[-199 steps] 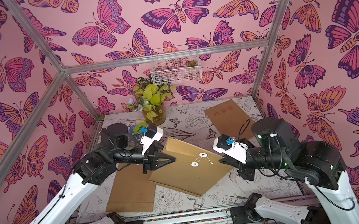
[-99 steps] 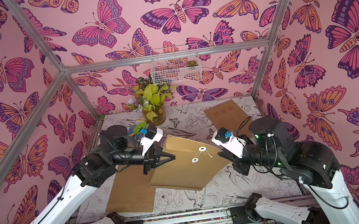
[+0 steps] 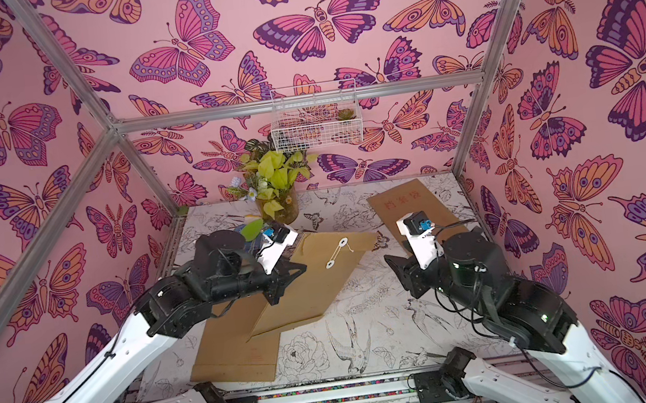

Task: Open the file bag
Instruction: Pick up the file bag from the file bag, then open the file bag.

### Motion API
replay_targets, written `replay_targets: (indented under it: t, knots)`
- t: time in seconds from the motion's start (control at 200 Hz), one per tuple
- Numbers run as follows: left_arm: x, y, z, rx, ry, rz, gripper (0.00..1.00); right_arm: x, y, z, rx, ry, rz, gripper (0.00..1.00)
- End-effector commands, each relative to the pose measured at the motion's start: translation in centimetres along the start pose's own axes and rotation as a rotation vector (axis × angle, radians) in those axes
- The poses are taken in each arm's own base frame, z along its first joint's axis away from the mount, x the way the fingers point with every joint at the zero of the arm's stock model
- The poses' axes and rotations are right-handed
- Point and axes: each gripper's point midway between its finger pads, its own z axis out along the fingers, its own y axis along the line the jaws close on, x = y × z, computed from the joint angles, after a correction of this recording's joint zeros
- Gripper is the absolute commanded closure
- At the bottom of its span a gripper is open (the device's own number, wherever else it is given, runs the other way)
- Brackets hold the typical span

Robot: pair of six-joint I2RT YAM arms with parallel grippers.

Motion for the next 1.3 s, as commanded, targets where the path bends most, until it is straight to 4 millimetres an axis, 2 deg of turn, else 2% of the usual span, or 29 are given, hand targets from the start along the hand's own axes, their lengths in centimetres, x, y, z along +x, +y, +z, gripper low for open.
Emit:
replay_targets:
  t: [0.0, 0.175, 0.376, 0.601, 0.821, 0.921, 1.072, 1.297]
  knots:
    - [0.1, 0.9, -0.1, -0.109, 0.037, 0.027, 0.99, -0.6, 1.6, 1.7, -0.105, -0.02, 0.137, 0.43]
    - [-0.6, 0.0, -0.4, -0.118, 0.022, 0.035, 0.99, 0.2, 2.8, 3.1, -0.3, 0.004, 0.304, 0.42]
    - [-1.4, -1.0, -1.1, -0.094, -0.008, 0.02, 0.99, 0.0, 4.2, 3.7, -0.579, 0.003, 0.471, 0.41]
    - [-2.0, -2.3, -0.8, -0.043, -0.016, 0.023, 0.99, 0.5, 3.5, 5.1, -0.571, 0.03, 0.485, 0.4]
    - [-2.8, -2.9, -1.1, -0.017, -0.032, 0.042, 0.98, 1.7, 1.6, 6.3, -0.446, 0.086, 0.476, 0.41]
    - [-2.7, -3.4, -1.3, 0.009, -0.033, 0.045, 0.99, 1.2, 2.3, 6.1, -0.496, 0.075, 0.47, 0.42]
    - [-2.5, -3.8, -1.3, 0.031, -0.028, 0.046, 0.99, -0.5, 4.1, 4.7, -0.632, 0.02, 0.434, 0.46]
    - [-2.5, -4.4, -1.6, 0.062, -0.031, 0.055, 0.99, -0.8, 4.1, 4.9, -0.644, 0.026, 0.451, 0.51]
